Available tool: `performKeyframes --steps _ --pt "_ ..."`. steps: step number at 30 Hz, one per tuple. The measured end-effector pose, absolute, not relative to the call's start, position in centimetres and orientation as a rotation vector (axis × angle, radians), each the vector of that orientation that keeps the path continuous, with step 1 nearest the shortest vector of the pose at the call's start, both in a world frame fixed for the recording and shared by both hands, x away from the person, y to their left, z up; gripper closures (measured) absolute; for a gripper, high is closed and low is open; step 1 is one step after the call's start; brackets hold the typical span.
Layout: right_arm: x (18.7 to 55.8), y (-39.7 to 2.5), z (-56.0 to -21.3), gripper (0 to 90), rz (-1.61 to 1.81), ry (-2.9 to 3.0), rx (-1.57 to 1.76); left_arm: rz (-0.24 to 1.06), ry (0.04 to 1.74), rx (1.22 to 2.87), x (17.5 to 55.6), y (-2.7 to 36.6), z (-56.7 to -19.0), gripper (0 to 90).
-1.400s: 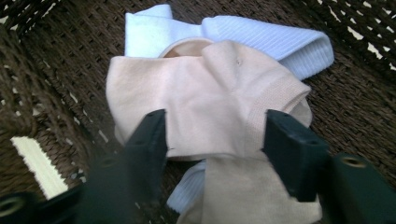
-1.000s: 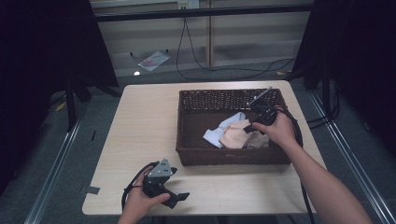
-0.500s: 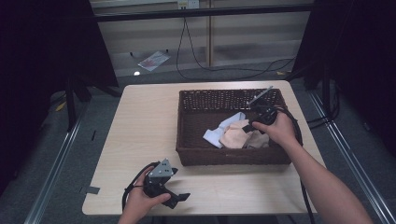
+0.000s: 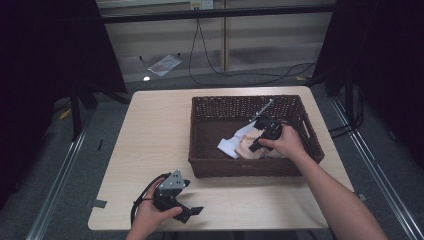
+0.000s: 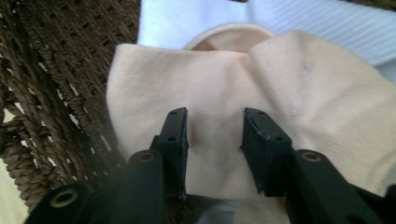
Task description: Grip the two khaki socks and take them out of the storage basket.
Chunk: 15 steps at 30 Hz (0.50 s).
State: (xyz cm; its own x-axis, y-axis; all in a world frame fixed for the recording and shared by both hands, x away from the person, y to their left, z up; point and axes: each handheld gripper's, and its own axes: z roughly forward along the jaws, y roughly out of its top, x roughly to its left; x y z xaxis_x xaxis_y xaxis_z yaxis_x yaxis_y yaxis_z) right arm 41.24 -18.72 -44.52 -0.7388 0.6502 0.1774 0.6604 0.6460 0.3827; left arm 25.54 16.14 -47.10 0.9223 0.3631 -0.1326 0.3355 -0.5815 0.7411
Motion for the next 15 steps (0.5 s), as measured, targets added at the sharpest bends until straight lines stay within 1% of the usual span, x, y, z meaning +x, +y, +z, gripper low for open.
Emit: performKeyframes --steps 1,2,3,4,11,15 --pt "41.2 -18.7 -44.5 64.6 -0.673 -2.828 -1.126 0.042 0.494 2.236 25.5 16.1 -47.1 2.9" --pt "41.2 -18.5 -44.7 75.5 -0.633 -2.841 -1.124 0.043 0.494 2.242 25.5 16.2 -47.0 3.0" --pt "41.2 -18.5 -44.7 75.5 -0.633 -2.841 -1.124 0.043 0.494 2.242 25.5 16.2 -47.0 3.0" --pt "41.0 -18.3 -44.8 88.8 -0.608 -2.840 -1.114 0.043 0.499 2.240 25.5 16.2 -47.1 3.0" --pt "40.9 -18.4 -44.5 90.0 -0.624 -2.839 -1.111 0.054 0.505 2.238 25.6 16.5 -47.0 3.2" --pt "40.6 -19.0 -43.0 90.0 -0.662 -2.828 -1.109 0.051 0.509 2.229 25.5 16.3 -47.1 3.1"
